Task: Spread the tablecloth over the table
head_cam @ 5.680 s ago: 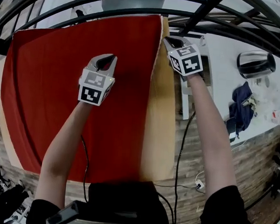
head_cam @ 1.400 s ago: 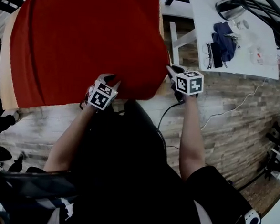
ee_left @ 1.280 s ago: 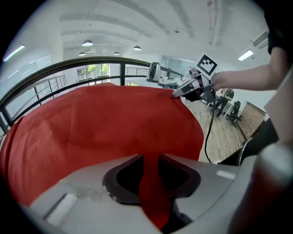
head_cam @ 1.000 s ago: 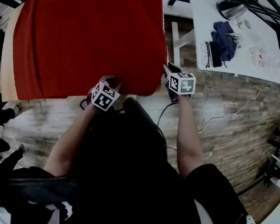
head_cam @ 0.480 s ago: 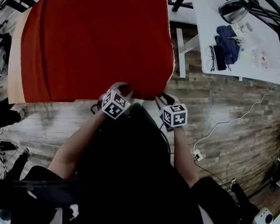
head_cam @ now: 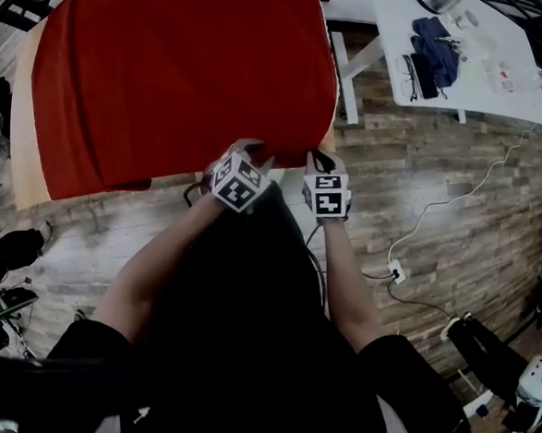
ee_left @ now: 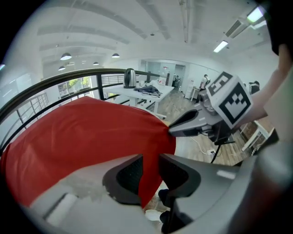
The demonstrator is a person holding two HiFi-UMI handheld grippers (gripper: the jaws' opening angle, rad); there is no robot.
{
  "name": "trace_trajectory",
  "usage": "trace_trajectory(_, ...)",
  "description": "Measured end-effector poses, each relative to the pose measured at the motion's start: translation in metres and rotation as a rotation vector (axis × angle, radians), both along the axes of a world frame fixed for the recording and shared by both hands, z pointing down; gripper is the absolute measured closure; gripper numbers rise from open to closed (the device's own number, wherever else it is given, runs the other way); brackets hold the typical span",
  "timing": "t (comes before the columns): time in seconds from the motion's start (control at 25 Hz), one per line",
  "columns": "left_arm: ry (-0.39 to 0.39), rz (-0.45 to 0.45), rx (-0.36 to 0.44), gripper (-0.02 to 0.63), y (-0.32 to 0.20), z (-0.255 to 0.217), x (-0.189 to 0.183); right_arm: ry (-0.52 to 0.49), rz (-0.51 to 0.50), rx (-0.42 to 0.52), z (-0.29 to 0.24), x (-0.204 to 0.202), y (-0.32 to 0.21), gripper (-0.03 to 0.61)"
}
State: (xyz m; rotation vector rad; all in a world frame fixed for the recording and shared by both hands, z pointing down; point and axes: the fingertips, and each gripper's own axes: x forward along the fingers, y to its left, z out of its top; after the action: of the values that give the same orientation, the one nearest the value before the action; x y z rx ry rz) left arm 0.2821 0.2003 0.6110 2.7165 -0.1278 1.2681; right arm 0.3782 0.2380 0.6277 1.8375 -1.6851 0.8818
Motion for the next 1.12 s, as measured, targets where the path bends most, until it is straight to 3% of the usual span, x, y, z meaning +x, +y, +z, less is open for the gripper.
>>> trace_trajectory(0.08, 0.001, 0.088, 0.016, 0.475, 0.02, 0.002, 0.004, -0.079, 0.084, 0.039, -0.008, -0.005, 0.001, 0.548)
trace_trajectory(0.16, -0.001, 0.177, 0.031, 0.396, 0.04, 0.006, 0.011, -0.143, 0.137, 0.072, -0.022, -0.011, -0.003, 0.548)
trace_trajectory(0.24, -0.003, 0.24, 0.031, 0.328, 0.058, 0.009, 0.021, -0.195, 0.121, 0.106, -0.04, -0.025, -0.015, 0.548)
trace_trajectory(0.32, 0.017, 0.255, 0.031, 0.313, 0.067, 0.009, 0.03, -0.249, 0.052, 0.146, -0.06, -0.047, -0.025, 0.548)
trace_trajectory(0.36, 0.033, 0.243, 0.032, 0.362, 0.067, 0.008, 0.032, -0.274, 0.018, 0.168, -0.069, -0.054, -0.028, 0.545)
trace_trajectory(0.4, 0.043, 0.214, 0.03, 0.456, 0.061, 0.008, 0.032, -0.302, -0.002, 0.194, -0.076, -0.057, -0.029, 0.546)
trace_trajectory(0.44, 0.045, 0.172, 0.012, 0.595, 0.052, 0.01, 0.03, -0.334, -0.006, 0.22, -0.081, -0.055, -0.027, 0.545)
trace_trajectory(0.52, 0.051, 0.078, -0.098, 0.606, 0.034, 0.013, 0.023, -0.391, 0.025, 0.25, -0.083, -0.042, -0.017, 0.462)
trace_trajectory(0.6, 0.065, -0.021, -0.225, 0.606, 0.019, 0.013, 0.012, -0.436, 0.08, 0.239, -0.07, -0.027, 0.001, 0.454)
trace_trajectory(0.68, 0.072, -0.09, -0.285, 0.604, 0.005, 0.014, -0.001, -0.508, 0.12, 0.225, -0.052, -0.022, 0.013, 0.454)
trace_trajectory(0.8, 0.078, -0.127, -0.327, 0.6, -0.007, 0.012, -0.018, -0.594, 0.097, 0.235, -0.04, -0.034, 0.004, 0.454)
trace_trajectory(0.96, 0.075, -0.118, -0.328, 0.588, -0.013, 0.011, -0.033, -0.654, -0.038, 0.247, -0.042, -0.067, -0.036, 0.454)
trace_trajectory(1.12, 0.05, -0.089, -0.314, 0.578, -0.015, 0.015, -0.042, -0.634, -0.147, 0.147, -0.031, -0.089, -0.068, 0.461)
